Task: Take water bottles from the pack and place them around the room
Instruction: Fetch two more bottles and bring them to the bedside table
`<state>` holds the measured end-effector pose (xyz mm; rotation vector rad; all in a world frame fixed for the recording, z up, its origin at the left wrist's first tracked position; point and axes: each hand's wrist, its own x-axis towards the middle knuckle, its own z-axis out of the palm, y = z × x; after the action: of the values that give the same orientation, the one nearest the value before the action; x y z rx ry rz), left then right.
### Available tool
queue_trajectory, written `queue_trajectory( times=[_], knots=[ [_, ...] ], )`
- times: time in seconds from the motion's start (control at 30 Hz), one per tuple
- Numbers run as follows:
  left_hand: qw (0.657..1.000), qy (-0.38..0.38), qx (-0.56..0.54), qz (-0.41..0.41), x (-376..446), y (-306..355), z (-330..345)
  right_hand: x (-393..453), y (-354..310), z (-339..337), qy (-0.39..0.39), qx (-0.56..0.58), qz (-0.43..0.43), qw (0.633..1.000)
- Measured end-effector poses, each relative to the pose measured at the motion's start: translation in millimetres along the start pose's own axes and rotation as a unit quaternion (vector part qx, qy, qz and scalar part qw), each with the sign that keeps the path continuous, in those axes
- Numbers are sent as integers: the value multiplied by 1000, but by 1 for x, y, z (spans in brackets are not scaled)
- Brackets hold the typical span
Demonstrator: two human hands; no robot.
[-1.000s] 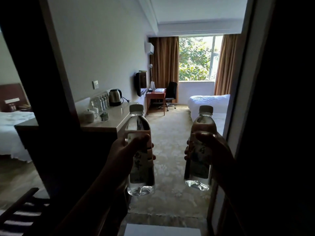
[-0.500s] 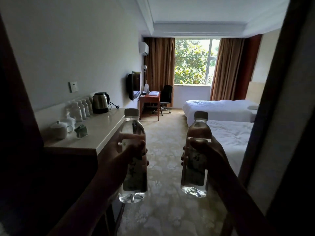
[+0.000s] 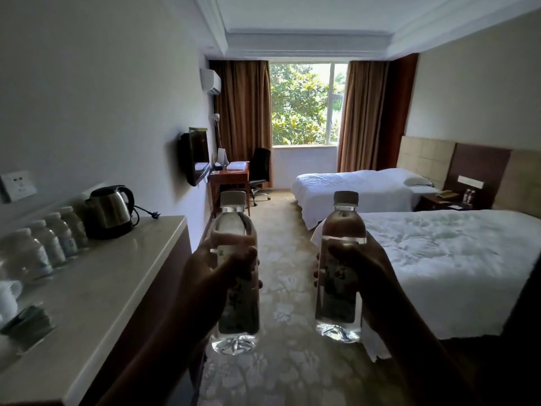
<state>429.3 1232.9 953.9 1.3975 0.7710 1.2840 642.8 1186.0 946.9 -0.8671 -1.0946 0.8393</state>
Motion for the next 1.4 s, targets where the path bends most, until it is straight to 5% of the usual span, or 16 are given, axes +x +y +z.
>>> queue_trajectory(
  times=[0.67, 1.4],
  knots=[
    [998, 33, 42, 22, 424, -133, 77, 430, 144, -117, -55, -48, -36, 997],
    [999, -21, 37, -1, 957, -290, 76, 930, 337, -153, 9, -111, -32, 993]
  ],
)
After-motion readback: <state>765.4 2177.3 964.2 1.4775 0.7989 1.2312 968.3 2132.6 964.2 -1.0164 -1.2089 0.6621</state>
